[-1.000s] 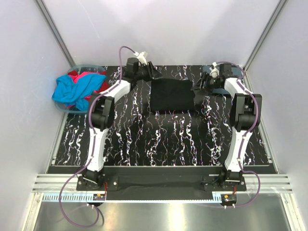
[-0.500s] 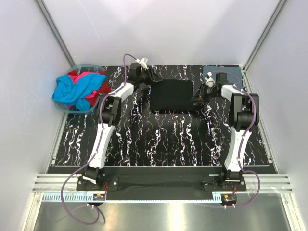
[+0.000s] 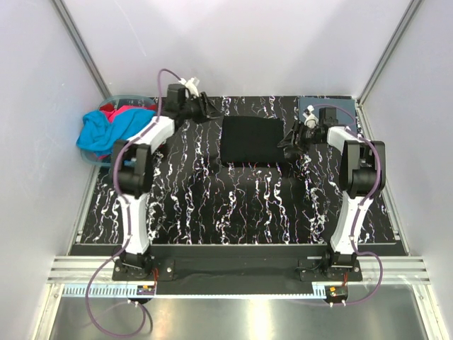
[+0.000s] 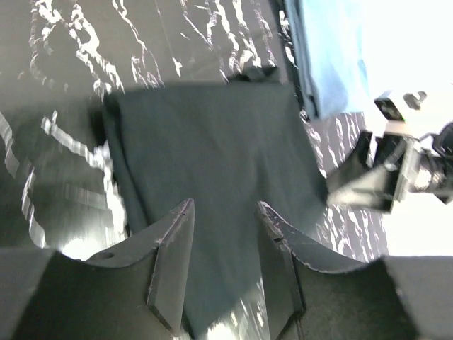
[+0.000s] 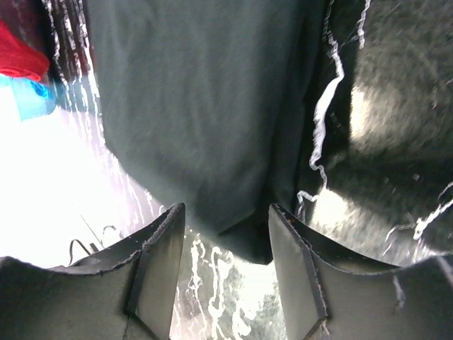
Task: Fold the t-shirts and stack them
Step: Fold the tshirt
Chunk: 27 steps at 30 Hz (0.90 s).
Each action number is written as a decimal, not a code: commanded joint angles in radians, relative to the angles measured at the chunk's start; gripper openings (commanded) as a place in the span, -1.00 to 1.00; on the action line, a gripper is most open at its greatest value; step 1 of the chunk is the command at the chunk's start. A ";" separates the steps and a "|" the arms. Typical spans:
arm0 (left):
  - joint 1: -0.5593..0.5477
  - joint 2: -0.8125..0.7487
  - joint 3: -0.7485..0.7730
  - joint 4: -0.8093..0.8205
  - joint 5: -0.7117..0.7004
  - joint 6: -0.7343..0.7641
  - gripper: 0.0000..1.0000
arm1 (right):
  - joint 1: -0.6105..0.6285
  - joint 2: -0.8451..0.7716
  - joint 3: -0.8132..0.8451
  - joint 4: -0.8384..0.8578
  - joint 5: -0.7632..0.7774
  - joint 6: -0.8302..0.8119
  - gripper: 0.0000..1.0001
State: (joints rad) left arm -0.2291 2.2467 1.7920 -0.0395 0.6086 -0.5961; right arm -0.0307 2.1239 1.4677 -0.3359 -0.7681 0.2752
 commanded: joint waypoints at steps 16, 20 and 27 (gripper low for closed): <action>-0.124 -0.164 -0.424 -0.046 -0.073 0.108 -0.04 | 0.006 -0.082 -0.110 0.060 -0.002 -0.139 0.04; -0.130 -0.122 -0.410 -0.065 -0.098 0.133 -0.03 | 0.012 -0.073 -0.102 0.057 0.023 -0.163 0.11; -0.139 -0.105 -0.407 -0.068 -0.107 0.151 -0.02 | 0.021 -0.059 -0.095 0.051 -0.013 -0.174 0.12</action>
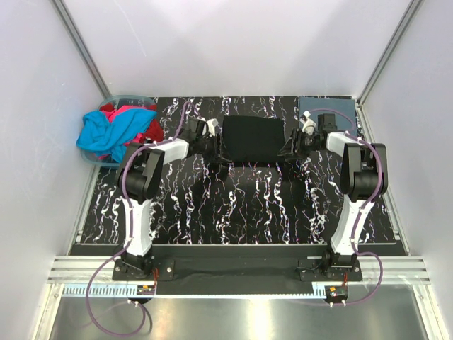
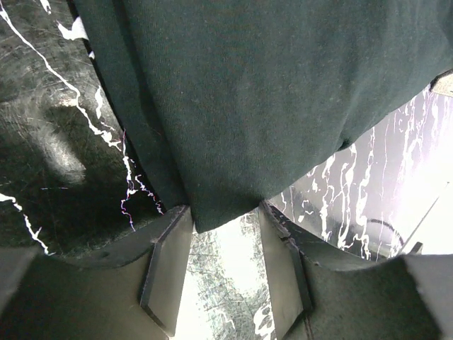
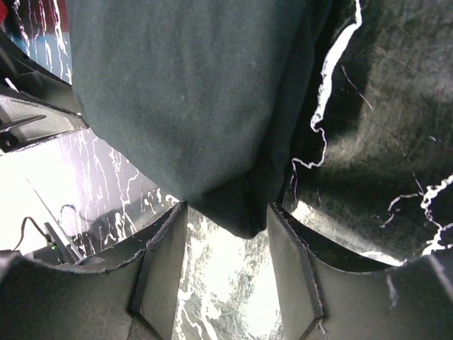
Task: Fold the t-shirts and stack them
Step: Fold the tshirt
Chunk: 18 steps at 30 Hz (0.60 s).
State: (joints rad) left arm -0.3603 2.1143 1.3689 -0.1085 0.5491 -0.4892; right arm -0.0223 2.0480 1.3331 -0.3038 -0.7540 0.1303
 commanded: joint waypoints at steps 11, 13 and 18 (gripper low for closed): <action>-0.008 -0.014 0.044 -0.092 -0.118 0.116 0.04 | 0.016 0.012 0.026 -0.009 -0.018 -0.044 0.06; -0.008 -0.005 0.056 -0.091 -0.081 0.110 0.02 | 0.018 0.008 0.025 -0.009 -0.016 -0.043 0.04; -0.008 0.012 0.067 -0.083 -0.069 0.101 -0.62 | 0.018 0.018 0.032 -0.009 -0.024 -0.038 -0.29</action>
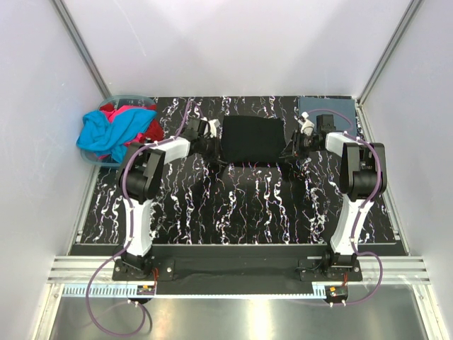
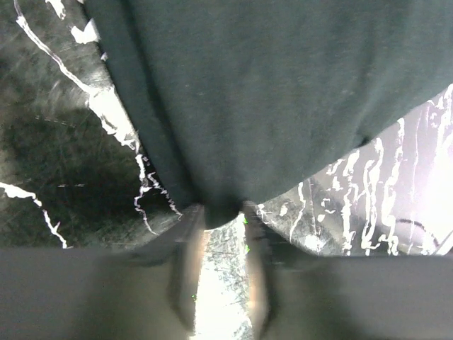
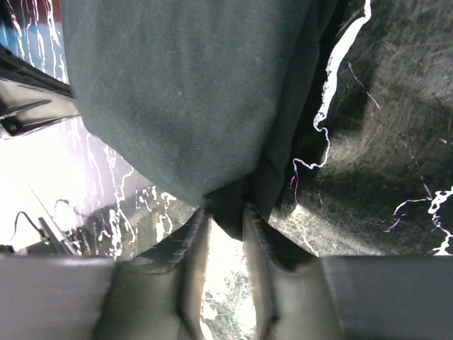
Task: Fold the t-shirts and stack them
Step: Fold the tshirt
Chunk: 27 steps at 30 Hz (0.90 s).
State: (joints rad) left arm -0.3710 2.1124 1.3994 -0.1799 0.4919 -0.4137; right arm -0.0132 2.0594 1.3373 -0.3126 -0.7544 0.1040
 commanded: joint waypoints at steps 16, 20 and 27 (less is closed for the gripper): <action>0.004 -0.097 -0.056 -0.133 -0.160 0.047 -1.00 | 0.007 -0.077 -0.067 -0.057 0.087 0.043 -1.00; 0.001 -0.137 -0.105 -0.132 -0.200 0.038 -1.00 | 0.009 -0.146 -0.147 -0.036 0.098 0.080 -1.00; -0.016 -0.221 -0.115 -0.179 -0.272 0.016 -0.57 | 0.007 -0.182 -0.167 -0.046 0.093 0.140 -0.16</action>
State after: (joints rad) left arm -0.3946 1.9743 1.2911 -0.3115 0.3210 -0.3977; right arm 0.0032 1.9293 1.1675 -0.3550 -0.6918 0.2161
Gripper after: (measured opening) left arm 0.184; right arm 0.389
